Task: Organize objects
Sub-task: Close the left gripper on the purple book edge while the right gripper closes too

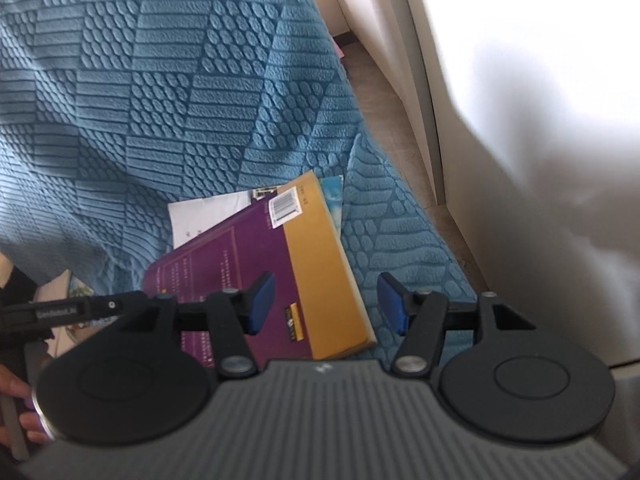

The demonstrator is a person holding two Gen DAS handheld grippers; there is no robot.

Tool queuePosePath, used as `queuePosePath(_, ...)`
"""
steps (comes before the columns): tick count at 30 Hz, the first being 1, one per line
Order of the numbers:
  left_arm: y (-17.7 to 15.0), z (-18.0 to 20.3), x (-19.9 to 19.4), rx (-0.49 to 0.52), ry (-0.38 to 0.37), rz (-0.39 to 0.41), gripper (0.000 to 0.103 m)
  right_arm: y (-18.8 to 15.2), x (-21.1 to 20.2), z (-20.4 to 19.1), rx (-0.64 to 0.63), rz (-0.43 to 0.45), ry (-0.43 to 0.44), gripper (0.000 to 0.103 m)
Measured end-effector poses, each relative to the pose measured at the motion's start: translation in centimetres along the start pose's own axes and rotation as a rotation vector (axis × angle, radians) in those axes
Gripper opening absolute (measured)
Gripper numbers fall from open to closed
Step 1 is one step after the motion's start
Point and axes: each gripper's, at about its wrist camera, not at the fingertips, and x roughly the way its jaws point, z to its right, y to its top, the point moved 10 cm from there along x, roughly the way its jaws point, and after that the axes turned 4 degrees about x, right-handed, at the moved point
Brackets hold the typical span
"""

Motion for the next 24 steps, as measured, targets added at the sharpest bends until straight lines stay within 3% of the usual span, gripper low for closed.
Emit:
queuePosePath(15, 0.3, 0.2, 1.4, 0.012, -0.032, -0.013, 0.037, 0.0, 2.0, -0.9, -0.005, -0.040, 0.066, 0.060)
queuePosePath(20, 0.2, 0.0, 1.3, 0.014, -0.040, -0.009, 0.036, 0.7, 0.3, -0.9, 0.061, -0.018, 0.170, 0.060)
queuePosePath(24, 0.1, 0.0, 1.3, 0.018, -0.043, -0.004, 0.036, 1.1, -0.4, 0.3, 0.193, -0.016, 0.280, 0.060)
